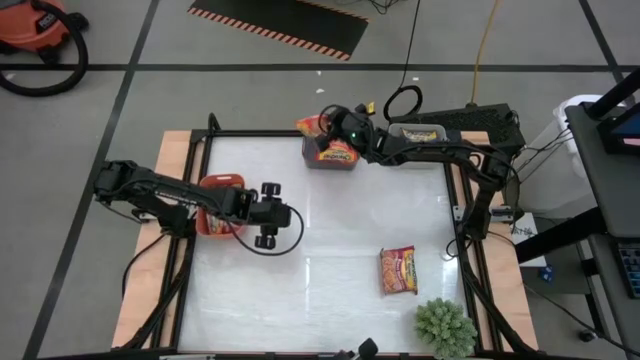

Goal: Sort Maruchan noodles
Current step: Put the orange noodle pack into the black bin

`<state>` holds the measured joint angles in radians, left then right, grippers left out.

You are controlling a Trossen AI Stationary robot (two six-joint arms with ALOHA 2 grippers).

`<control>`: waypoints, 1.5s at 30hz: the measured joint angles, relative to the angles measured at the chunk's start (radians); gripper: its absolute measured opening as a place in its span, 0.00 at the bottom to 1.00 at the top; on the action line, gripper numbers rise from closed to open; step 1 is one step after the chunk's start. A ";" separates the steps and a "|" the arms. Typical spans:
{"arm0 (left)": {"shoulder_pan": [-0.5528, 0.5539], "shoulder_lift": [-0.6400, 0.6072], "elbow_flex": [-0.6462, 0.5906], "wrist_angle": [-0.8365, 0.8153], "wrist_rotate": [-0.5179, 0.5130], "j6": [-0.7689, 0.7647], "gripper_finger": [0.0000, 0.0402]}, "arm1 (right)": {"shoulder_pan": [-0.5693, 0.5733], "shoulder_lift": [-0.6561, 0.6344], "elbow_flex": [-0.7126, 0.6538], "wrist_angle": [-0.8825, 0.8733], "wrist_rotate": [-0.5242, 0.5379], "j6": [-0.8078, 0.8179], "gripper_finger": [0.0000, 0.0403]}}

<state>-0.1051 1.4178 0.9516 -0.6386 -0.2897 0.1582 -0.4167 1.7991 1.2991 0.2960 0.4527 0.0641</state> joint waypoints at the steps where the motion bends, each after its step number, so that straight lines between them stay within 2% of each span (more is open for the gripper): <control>1: 0.005 0.000 0.000 0.003 -0.001 0.005 0.45 | 0.002 -0.002 -0.015 -0.008 0.011 0.006 0.00; 4: 0.025 0.000 0.000 0.018 -0.008 0.013 0.45 | 0.008 -0.009 -0.047 -0.034 0.070 0.025 0.00; 15: 0.095 0.000 0.000 0.079 -0.010 0.005 0.45 | 0.005 -0.025 -0.115 -0.057 0.098 0.011 0.00; 21: 0.107 0.000 0.000 0.099 -0.010 0.000 0.45 | 0.005 -0.093 -0.116 -0.211 0.177 -0.024 0.00; 28: 0.106 0.000 0.000 0.166 -0.010 0.015 0.45 | 0.005 -0.173 -0.116 -0.368 0.175 0.010 0.00; 45: 0.106 0.000 0.000 0.196 -0.010 0.023 0.45 | -0.037 -0.176 -0.116 -0.563 0.175 0.037 0.00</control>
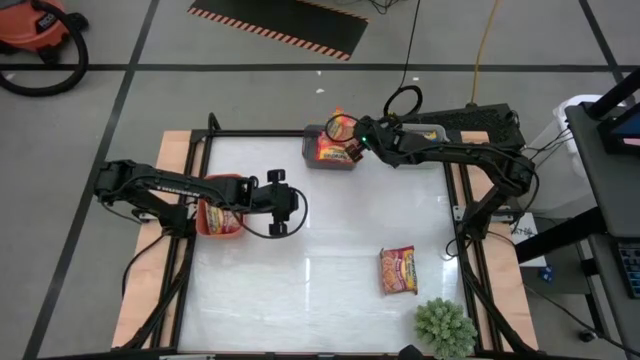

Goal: Sort Maruchan noodles
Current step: Put the orange noodle pack into the black bin

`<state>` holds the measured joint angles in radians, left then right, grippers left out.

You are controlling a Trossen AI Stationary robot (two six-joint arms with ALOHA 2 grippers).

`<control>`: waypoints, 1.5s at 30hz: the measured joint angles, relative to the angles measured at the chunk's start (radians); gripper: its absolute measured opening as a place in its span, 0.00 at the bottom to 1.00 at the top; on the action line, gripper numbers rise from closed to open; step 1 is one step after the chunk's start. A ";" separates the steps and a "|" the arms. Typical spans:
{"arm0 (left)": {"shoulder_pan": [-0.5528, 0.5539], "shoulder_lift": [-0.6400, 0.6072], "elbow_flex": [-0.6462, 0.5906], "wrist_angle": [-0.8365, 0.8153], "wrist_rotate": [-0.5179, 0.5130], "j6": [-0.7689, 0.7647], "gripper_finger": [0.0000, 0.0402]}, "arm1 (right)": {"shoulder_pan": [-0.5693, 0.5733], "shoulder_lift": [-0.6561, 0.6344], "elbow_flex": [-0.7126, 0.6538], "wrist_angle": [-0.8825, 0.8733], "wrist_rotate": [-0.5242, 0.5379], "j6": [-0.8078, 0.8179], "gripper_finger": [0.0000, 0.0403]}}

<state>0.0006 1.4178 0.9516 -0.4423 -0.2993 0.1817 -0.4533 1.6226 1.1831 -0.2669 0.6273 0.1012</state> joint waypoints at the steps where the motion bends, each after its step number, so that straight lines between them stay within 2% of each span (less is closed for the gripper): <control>1: 0.000 0.000 0.000 0.000 0.000 0.002 0.45 | -0.003 0.000 0.000 -0.019 0.000 0.007 0.00; 10: 0.000 0.000 0.000 0.000 0.000 0.007 0.45 | -0.005 0.000 0.000 -0.083 -0.007 0.021 0.00; 15: 0.000 0.000 0.000 0.001 0.001 0.007 0.45 | -0.014 0.000 0.000 -0.117 -0.123 0.068 0.00; 19: 0.000 0.000 0.000 0.012 0.001 0.006 0.45 | -0.016 0.001 0.000 -0.121 -0.139 0.071 0.00; 25: 0.000 0.000 0.000 0.028 0.002 0.000 0.45 | -0.016 0.001 -0.001 -0.149 -0.218 0.101 0.00; 30: 0.000 0.000 0.000 0.034 0.002 0.001 0.45 | -0.016 0.001 -0.017 -0.097 -0.340 0.106 0.00; 37: 0.000 0.000 0.000 0.055 0.002 0.001 0.45 | -0.010 0.001 -0.064 0.040 -0.401 0.099 0.00; 45: 0.000 0.000 0.000 0.092 0.002 0.006 0.45 | -0.009 0.001 -0.104 0.113 -0.475 0.095 0.00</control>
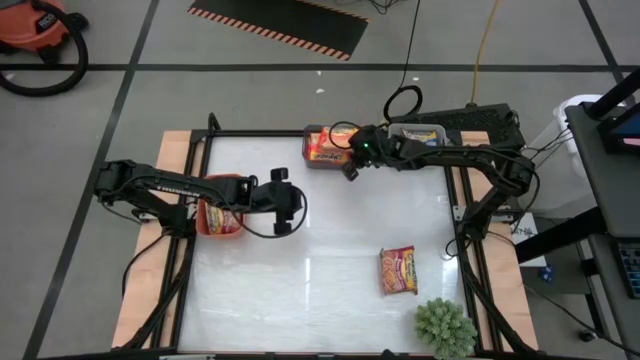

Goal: Sort Maruchan noodles
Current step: Put the orange noodle pack into the black bin

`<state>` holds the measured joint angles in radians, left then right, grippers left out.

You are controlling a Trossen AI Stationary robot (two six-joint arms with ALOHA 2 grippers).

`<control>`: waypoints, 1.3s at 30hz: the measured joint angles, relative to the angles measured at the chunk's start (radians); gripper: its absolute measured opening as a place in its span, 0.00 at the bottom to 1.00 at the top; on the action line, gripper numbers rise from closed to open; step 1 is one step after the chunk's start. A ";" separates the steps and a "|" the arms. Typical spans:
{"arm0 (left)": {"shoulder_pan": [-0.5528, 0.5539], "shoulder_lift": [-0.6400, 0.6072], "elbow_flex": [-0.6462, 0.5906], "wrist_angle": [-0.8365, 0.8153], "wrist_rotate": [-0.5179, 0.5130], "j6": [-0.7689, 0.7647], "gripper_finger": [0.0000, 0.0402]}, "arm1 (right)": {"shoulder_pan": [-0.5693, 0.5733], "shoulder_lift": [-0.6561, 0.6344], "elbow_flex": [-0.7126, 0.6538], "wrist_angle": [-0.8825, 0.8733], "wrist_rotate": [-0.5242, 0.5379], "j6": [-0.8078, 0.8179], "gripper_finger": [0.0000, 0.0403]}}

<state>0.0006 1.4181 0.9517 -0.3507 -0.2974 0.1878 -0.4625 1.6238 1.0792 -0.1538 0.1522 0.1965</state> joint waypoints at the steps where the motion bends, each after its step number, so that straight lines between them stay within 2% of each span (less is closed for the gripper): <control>1: 0.000 0.000 0.000 0.007 0.000 0.001 0.45 | 0.000 0.000 -0.004 0.014 -0.002 -0.003 0.00; 4: 0.000 0.000 0.000 0.015 0.013 0.002 0.45 | 0.000 0.000 -0.007 0.027 -0.026 -0.017 0.00; 7: 0.000 0.000 0.000 0.009 0.016 0.006 0.45 | 0.000 0.000 -0.007 0.007 0.006 -0.025 0.01; 15: 0.000 0.000 0.000 0.004 0.019 0.010 0.45 | 0.000 -0.006 -0.007 -0.030 0.026 -0.029 0.17; 23: 0.000 0.000 0.000 0.001 0.039 0.010 0.45 | 0.000 -0.098 -0.007 -0.155 0.025 -0.026 0.27; 25: 0.000 0.000 0.000 0.003 0.039 0.010 0.45 | 0.000 -0.123 -0.007 -0.144 0.043 -0.030 0.28; 27: 0.000 0.000 0.000 0.004 0.039 0.010 0.45 | -0.002 -0.131 -0.007 -0.111 0.105 -0.036 0.28; 29: 0.000 0.000 0.000 0.009 0.039 0.010 0.45 | -0.015 -0.129 -0.007 -0.082 0.139 -0.061 0.27; 31: 0.000 0.000 0.000 0.009 0.039 0.013 0.45 | -0.035 -0.110 -0.007 -0.036 0.128 -0.078 0.24; 39: 0.000 0.000 0.000 0.011 0.039 0.013 0.45 | -0.074 0.014 -0.006 0.085 0.076 -0.086 0.01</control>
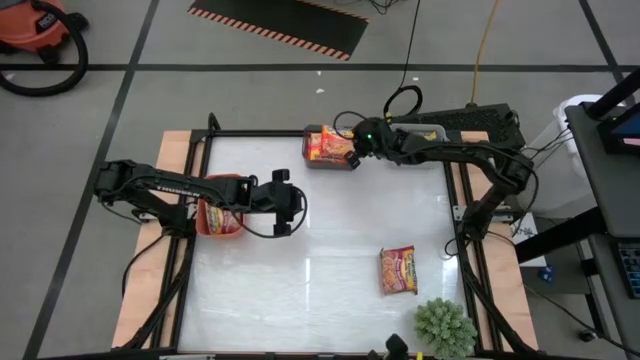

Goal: Sort Maruchan noodles
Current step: Put the orange noodle pack into the black bin

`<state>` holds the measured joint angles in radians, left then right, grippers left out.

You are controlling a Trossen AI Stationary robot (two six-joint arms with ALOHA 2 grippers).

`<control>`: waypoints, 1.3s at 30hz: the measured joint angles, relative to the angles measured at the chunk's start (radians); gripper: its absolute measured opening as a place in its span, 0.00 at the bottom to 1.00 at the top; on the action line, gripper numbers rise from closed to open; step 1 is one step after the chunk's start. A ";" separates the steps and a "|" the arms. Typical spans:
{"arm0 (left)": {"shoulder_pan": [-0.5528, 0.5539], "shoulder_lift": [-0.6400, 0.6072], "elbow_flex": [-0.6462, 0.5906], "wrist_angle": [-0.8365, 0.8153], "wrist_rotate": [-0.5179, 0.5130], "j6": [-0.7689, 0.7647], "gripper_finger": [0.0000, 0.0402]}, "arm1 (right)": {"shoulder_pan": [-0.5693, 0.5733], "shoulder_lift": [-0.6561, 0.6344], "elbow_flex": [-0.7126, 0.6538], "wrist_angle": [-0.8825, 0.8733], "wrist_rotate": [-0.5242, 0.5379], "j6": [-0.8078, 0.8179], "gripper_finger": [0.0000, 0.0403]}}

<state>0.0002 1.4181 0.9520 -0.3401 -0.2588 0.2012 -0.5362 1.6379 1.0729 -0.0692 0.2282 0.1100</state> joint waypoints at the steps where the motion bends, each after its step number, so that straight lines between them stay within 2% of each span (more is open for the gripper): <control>1: 0.000 0.000 0.000 0.000 0.000 0.000 0.45 | 0.000 0.016 0.000 0.009 -0.001 -0.001 0.01; 4: 0.000 0.000 0.000 0.000 0.000 0.000 0.45 | 0.000 0.060 0.000 0.038 -0.002 -0.001 0.03; 11: 0.000 0.000 0.000 0.000 0.000 0.000 0.45 | 0.011 0.095 0.000 0.150 -0.152 -0.004 0.01; 13: 0.000 0.000 0.000 0.000 0.000 -0.001 0.45 | 0.024 0.088 0.000 0.180 -0.158 -0.010 0.00; 21: -0.001 0.000 0.000 0.000 0.000 -0.012 0.45 | 0.099 -0.036 0.000 0.120 -0.152 -0.018 0.00; 27: -0.005 0.000 0.000 0.000 0.000 -0.039 0.45 | 0.212 -0.189 0.000 -0.117 -0.147 0.020 0.00; 31: -0.019 0.000 0.000 0.009 0.000 -0.056 0.45 | 0.300 -0.242 0.000 -0.229 -0.061 0.109 0.00; 35: -0.036 0.000 0.000 0.016 0.000 -0.086 0.45 | 0.364 -0.234 -0.027 -0.231 0.006 0.142 0.00; 39: -0.063 0.000 0.000 0.012 -0.001 -0.105 0.45 | 0.380 -0.206 -0.113 -0.106 0.009 0.174 0.00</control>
<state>-0.0626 1.4181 0.9520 -0.3283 -0.2596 0.0958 -0.1566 1.4316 0.9597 -0.1754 0.2368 0.2838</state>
